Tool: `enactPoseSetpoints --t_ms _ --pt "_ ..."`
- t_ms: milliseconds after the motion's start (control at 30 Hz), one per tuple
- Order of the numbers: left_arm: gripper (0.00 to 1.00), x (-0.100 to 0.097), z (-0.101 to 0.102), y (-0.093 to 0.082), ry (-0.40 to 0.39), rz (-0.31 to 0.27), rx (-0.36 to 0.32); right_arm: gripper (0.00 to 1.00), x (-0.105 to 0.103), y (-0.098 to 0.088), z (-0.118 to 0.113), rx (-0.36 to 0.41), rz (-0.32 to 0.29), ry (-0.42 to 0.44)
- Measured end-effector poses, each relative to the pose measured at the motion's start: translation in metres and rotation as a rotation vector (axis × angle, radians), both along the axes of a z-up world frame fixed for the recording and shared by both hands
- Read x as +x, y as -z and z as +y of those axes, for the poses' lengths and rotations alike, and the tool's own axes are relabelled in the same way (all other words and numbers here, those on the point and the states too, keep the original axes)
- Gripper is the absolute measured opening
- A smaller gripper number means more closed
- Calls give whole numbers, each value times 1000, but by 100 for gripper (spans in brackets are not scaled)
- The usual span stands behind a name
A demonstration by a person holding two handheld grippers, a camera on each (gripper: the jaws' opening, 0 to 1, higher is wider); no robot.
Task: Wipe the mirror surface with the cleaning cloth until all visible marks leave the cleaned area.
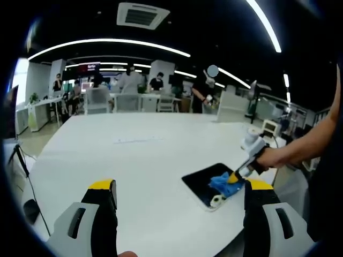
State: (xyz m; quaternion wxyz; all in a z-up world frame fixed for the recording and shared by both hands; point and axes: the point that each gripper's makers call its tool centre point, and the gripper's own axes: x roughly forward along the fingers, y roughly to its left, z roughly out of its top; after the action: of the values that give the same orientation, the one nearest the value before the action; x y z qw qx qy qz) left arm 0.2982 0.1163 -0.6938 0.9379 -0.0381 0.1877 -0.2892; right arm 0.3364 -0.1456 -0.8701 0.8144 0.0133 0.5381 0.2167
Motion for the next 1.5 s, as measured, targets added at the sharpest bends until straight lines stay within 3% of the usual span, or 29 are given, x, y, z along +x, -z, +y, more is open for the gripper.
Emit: enactPoseSetpoints --t_ms 900,1500 --pt "99 -6 7 4 -14 11 1 0 30 -1 1 -29 -17 -4" --pt "99 -7 6 4 -16 18 11 0 63 -1 1 -45 -43 -9"
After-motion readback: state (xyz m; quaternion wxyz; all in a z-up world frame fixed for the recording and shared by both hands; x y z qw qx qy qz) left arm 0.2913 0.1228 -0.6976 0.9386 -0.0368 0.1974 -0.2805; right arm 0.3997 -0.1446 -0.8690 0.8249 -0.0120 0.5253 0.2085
